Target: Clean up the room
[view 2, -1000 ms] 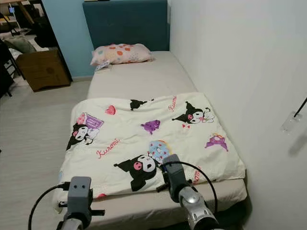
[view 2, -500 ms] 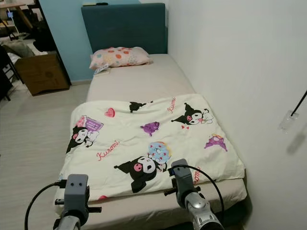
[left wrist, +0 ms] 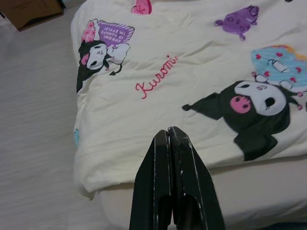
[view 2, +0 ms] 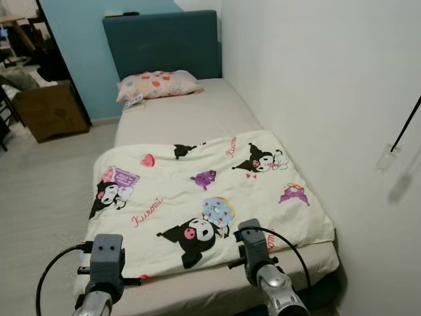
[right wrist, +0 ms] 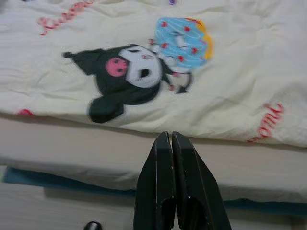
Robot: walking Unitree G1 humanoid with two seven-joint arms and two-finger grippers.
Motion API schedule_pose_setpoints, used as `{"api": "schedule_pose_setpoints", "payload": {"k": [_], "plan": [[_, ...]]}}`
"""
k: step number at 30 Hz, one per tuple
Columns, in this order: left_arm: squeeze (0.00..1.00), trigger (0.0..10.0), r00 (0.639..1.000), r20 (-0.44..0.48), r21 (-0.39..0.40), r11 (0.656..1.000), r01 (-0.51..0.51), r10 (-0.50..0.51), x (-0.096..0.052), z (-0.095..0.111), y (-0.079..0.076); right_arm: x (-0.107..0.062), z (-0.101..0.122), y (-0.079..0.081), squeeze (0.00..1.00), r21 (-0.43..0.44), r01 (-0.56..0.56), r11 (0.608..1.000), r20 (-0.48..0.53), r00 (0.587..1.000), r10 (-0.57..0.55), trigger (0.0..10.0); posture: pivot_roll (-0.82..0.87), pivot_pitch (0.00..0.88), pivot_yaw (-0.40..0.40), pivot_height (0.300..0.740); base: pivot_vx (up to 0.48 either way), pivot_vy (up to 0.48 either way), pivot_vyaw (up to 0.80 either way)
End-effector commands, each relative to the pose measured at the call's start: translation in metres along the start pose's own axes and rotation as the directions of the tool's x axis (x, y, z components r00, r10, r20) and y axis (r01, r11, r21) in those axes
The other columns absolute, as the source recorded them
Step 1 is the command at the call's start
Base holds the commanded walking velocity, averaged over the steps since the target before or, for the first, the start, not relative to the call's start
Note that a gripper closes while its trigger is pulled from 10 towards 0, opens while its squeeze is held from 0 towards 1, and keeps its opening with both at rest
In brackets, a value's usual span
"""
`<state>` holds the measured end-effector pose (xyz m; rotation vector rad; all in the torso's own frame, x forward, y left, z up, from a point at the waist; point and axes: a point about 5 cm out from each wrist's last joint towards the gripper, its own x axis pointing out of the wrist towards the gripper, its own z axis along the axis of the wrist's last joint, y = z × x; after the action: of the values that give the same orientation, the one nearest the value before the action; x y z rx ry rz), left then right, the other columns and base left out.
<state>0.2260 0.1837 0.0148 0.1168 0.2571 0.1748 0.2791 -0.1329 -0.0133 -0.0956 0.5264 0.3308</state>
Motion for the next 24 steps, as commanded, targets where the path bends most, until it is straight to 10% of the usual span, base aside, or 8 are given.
{"api": "schedule_pose_setpoints", "payload": {"k": [1,24], "plan": [[0.00,10.0,1.000,0.001,0.018,1.000,-0.018,0.018,-0.001,0.000,0.005,0.001,0.000,0.004,0.00,0.015,-0.014,1.000,0.007,1.000,0.014,10.0,-0.06,0.000,0.025,0.740,0.000,0.000,0.00],[0.00,10.0,0.997,-0.047,-0.005,0.998,-0.058,0.058,-0.002,-0.008,0.005,0.005,0.008,0.019,0.00,-0.065,-0.128,0.990,0.013,0.992,0.129,10.0,-0.06,0.000,0.015,0.740,0.000,-0.075,0.00]]}}
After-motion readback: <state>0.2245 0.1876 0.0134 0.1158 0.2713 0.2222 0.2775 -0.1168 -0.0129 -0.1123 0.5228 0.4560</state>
